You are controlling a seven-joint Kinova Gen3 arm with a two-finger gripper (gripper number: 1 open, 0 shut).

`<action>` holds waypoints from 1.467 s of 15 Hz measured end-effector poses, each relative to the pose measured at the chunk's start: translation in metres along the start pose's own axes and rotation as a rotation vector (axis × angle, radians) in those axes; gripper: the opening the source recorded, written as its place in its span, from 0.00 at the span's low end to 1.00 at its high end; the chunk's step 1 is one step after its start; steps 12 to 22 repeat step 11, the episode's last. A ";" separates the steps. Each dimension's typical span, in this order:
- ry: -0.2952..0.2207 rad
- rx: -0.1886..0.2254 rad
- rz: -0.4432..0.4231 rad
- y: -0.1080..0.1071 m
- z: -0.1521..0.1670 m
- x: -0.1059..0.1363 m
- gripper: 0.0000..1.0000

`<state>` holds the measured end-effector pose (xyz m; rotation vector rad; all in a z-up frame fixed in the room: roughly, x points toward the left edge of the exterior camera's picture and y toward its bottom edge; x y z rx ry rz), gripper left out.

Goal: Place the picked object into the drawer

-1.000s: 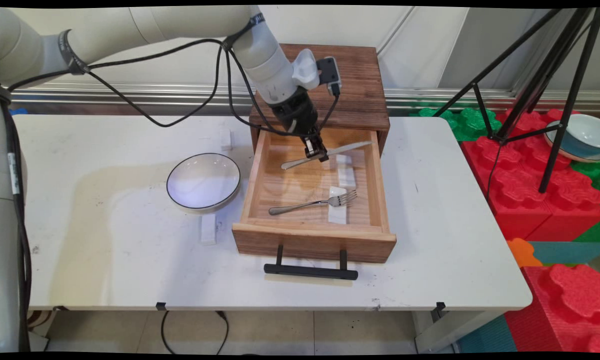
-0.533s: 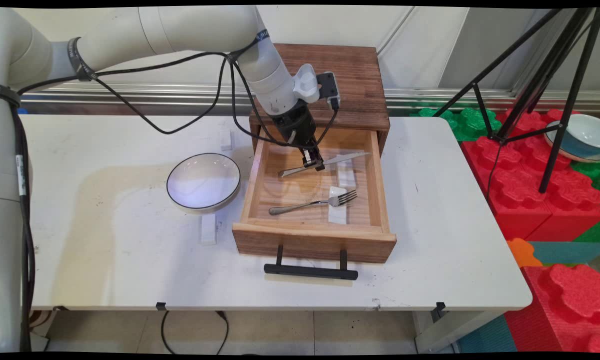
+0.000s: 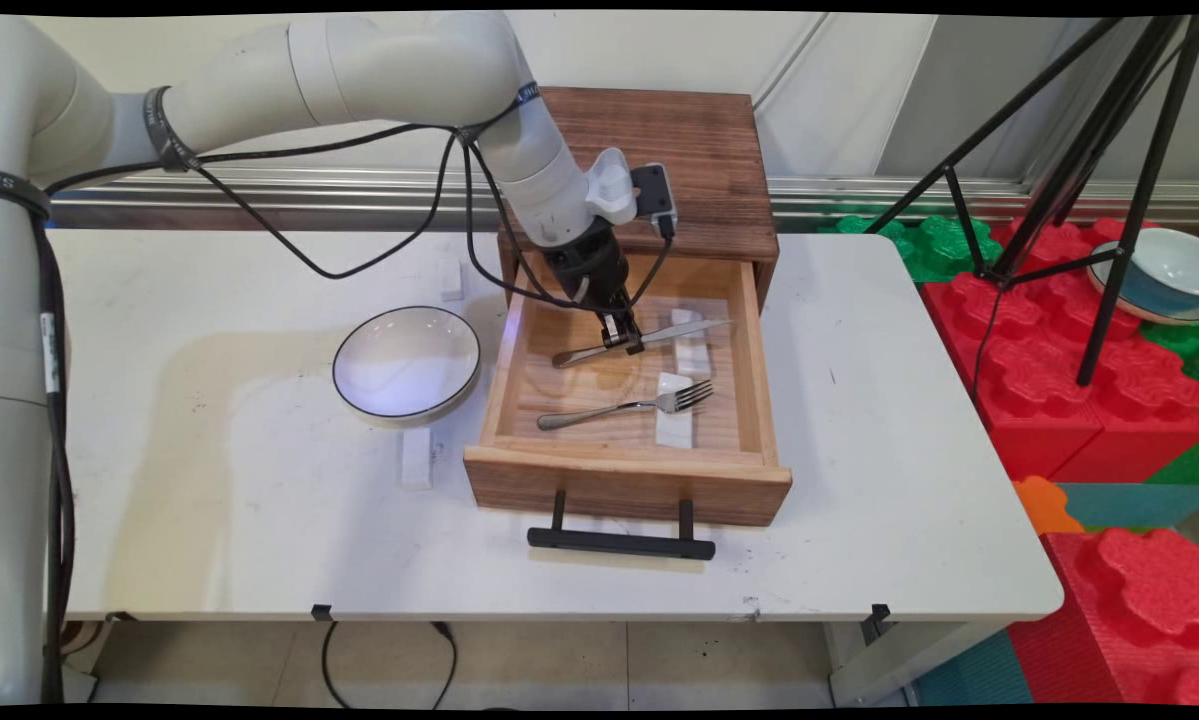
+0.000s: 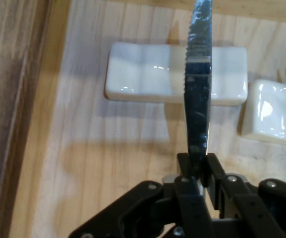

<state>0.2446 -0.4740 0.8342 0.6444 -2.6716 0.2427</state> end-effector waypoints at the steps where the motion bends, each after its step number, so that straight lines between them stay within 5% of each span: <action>1: -0.001 0.000 0.001 0.000 0.002 -0.001 0.00; 2: 0.000 0.000 0.001 0.000 0.004 -0.001 0.00; 3: 0.002 0.000 0.002 0.000 0.005 -0.002 1.00; 22: 0.029 0.018 -0.006 0.000 0.006 0.002 1.00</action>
